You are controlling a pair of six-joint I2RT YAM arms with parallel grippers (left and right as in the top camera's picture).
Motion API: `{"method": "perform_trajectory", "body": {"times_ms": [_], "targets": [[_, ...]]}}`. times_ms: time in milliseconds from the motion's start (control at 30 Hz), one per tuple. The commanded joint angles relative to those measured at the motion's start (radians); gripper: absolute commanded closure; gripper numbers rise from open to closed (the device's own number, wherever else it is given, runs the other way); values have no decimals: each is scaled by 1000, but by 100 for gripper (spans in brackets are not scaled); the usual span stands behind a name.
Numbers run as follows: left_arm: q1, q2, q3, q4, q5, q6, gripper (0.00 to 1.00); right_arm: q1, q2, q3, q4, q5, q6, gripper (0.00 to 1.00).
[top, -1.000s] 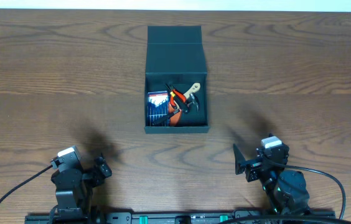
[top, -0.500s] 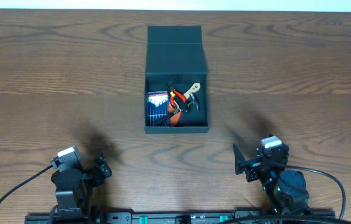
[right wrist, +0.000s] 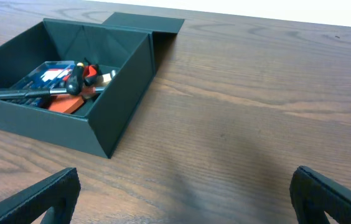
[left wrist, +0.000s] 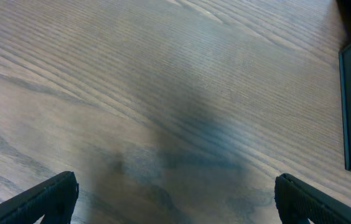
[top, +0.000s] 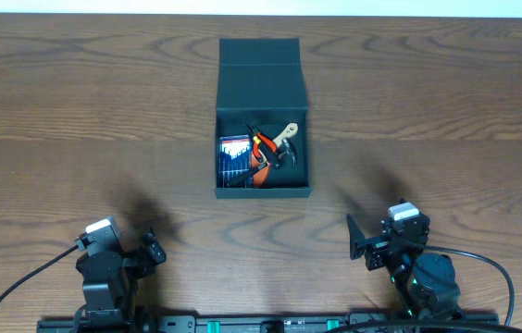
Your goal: Pack container
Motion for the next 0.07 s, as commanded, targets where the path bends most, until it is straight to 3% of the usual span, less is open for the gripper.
{"method": "perform_trajectory", "body": {"times_ms": [0, 33], "targets": [[5, -6, -16, -3, 10, 17, 1, -7, -9, -15, 1, 7, -14, 1], [5, -6, -16, -3, 10, 17, 1, -7, -9, -15, 1, 7, -14, 1]]}}
